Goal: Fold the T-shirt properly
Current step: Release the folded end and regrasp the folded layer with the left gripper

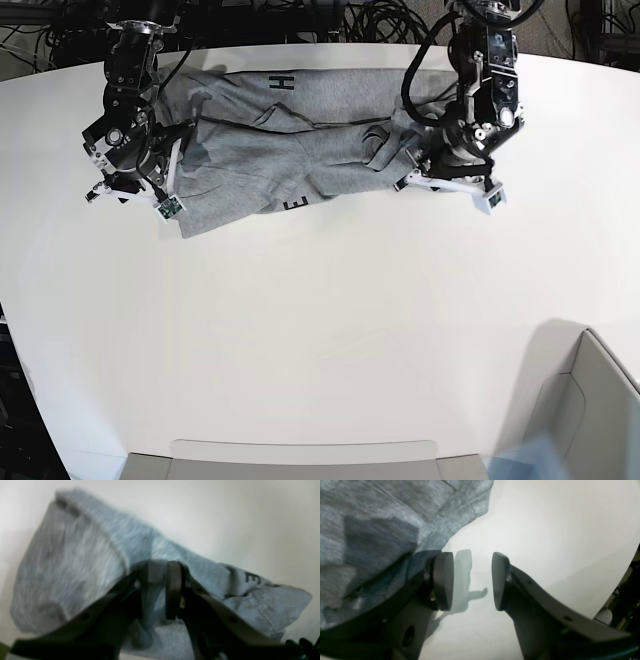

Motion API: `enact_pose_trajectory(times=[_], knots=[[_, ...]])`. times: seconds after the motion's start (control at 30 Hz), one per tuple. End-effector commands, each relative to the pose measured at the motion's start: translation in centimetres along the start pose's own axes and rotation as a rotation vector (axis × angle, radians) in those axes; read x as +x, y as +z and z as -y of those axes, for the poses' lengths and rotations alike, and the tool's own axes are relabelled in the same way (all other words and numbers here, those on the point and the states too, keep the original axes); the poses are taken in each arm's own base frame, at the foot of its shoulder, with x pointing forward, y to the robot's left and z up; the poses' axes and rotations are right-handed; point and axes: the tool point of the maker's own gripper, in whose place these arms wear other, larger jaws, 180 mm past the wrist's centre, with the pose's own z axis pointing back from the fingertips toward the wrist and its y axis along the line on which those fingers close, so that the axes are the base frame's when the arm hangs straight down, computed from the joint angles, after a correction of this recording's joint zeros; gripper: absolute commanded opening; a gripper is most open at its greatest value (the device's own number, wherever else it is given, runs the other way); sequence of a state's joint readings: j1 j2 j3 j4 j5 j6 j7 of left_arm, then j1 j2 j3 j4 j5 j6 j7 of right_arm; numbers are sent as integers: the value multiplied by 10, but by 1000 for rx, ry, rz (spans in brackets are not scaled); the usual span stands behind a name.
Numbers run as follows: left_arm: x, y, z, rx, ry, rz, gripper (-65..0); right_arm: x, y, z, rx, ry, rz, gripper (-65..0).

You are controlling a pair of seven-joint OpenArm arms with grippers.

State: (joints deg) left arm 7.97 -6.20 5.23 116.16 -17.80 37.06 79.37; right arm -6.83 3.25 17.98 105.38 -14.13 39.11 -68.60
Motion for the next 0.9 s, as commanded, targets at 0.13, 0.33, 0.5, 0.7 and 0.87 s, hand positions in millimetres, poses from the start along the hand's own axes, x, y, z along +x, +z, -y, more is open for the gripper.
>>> enact_pose_trajectory(times=[0.13, 0.33, 0.5, 0.7, 0.87], knots=[[-12, 3, 2, -4, 9, -32, -520, 6, 5, 7, -21, 15, 20, -398], [-42, 0, -2, 15, -107, -101, -511, 8, 5, 7, -19, 15, 23, -398], [-45, 0, 4, 1, -121, -107, -432, 7, 3, 3, -8, 11, 20, -398], [-7, -14, 28, -10, -129, -51, -431, 3, 1, -2, 6, 5, 10, -398], [37, -8, 41, -32, -149, 88, -431, 3, 1, -6, 12, 6, 11, -398]])
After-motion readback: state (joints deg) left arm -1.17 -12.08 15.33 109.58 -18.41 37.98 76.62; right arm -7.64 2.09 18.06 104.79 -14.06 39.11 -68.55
